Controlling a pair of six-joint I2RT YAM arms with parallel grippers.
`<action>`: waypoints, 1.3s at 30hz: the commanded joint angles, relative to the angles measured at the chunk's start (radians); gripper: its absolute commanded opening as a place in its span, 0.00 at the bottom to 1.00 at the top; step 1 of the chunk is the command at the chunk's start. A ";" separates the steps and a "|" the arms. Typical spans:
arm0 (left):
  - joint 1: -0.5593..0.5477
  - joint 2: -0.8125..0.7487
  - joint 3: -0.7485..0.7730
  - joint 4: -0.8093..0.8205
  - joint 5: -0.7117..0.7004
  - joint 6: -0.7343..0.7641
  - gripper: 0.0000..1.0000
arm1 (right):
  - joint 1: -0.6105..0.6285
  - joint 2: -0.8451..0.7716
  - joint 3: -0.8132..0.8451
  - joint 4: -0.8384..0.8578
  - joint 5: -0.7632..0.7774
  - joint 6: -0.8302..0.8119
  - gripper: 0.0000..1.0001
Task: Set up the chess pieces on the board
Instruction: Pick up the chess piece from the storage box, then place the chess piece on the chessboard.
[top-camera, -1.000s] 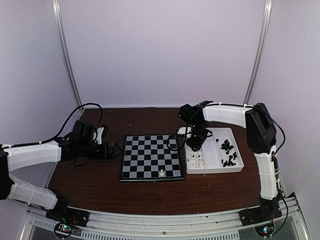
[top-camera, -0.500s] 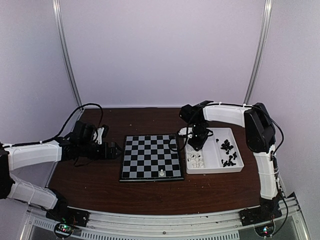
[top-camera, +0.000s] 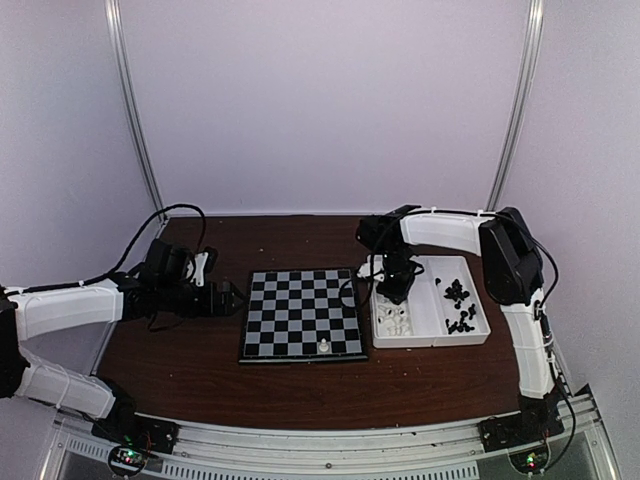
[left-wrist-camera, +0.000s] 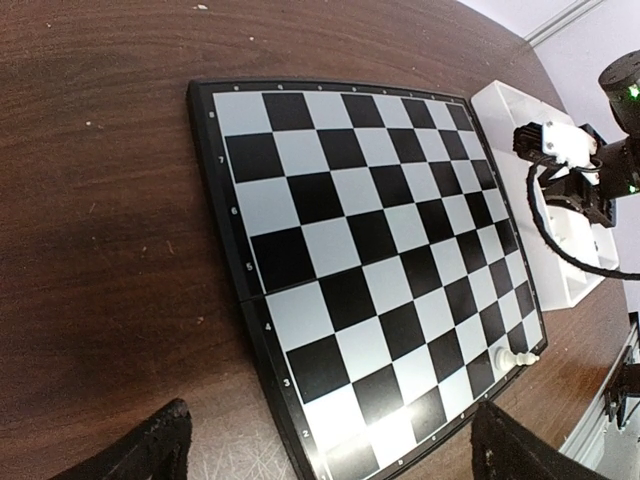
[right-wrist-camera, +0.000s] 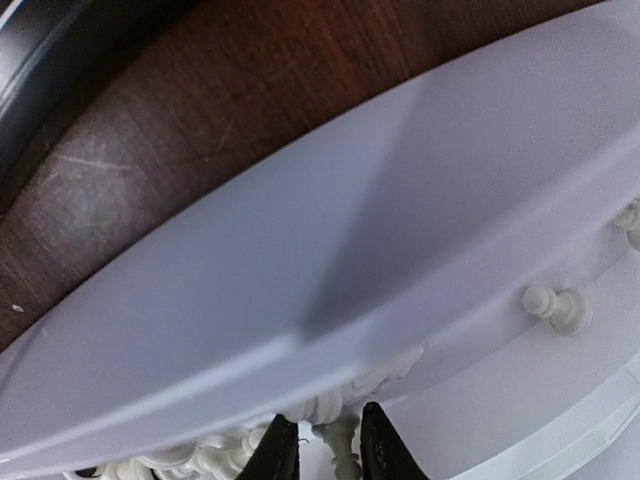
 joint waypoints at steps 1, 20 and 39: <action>0.005 -0.001 0.025 0.024 -0.008 0.017 0.98 | -0.009 -0.002 0.016 -0.035 0.049 -0.013 0.19; -0.021 0.029 0.040 0.204 0.221 0.050 0.97 | -0.003 -0.291 -0.004 0.032 -0.265 0.235 0.11; 0.040 -0.147 -0.058 -0.008 -0.184 -0.068 0.98 | 0.311 -0.108 0.233 0.117 -0.298 0.453 0.11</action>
